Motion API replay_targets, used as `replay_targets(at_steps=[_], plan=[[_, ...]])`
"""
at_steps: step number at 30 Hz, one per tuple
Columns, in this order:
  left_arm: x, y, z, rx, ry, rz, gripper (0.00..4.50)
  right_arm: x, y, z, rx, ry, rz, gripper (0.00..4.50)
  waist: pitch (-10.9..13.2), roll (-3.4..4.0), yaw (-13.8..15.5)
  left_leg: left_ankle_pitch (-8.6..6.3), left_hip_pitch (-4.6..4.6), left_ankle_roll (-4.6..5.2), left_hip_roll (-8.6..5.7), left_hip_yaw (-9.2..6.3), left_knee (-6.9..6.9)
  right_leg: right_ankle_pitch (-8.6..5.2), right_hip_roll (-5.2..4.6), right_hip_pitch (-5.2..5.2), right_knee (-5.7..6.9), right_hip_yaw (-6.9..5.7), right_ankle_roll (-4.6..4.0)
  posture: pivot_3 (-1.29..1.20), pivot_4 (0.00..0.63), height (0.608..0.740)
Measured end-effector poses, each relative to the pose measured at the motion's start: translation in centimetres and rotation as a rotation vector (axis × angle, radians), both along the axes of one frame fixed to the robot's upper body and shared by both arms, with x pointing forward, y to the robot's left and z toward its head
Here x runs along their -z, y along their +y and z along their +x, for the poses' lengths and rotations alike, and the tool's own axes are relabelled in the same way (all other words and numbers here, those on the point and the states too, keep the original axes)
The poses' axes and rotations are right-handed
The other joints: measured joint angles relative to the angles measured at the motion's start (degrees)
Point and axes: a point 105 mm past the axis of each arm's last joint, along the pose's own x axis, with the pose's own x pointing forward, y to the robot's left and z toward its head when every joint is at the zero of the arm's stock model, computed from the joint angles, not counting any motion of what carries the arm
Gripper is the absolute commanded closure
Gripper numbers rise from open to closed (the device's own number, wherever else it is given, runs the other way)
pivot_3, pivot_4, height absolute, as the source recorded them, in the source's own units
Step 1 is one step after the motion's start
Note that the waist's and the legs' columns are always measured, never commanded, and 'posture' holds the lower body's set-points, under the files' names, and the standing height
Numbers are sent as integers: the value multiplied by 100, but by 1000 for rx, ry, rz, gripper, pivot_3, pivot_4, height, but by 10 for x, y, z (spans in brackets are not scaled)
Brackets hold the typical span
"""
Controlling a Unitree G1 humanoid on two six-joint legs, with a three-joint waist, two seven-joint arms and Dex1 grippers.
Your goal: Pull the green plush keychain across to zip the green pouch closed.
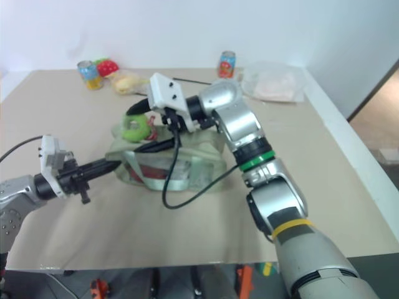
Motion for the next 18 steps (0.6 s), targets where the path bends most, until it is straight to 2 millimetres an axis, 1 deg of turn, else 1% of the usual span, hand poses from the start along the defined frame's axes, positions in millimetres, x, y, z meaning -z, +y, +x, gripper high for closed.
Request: replay_targets(at_steps=[5,10,11,18], plan=[[0,0,0,-5,1,1,4500,4,-1,4,17,12,-9,2510,0,0,-6,-1,0,2,7,0,0,0,7,0,0,0,0,0,150,740],[1,-1,0,-4,3,1,4500,4,-2,5,17,13,-8,4228,0,1,-8,-3,0,6,9,0,0,0,10,0,0,0,0,0,150,740],[1,-1,0,-1,4,1,4500,3,-2,5,19,12,-4,4453,0,1,-8,-3,0,6,9,0,0,0,10,0,0,0,0,0,150,740],[1,-3,0,7,7,-2,4500,-2,-8,8,38,33,13,4453,0,0,-6,-4,1,6,6,0,0,0,7,0,0,0,0,0,150,740]])
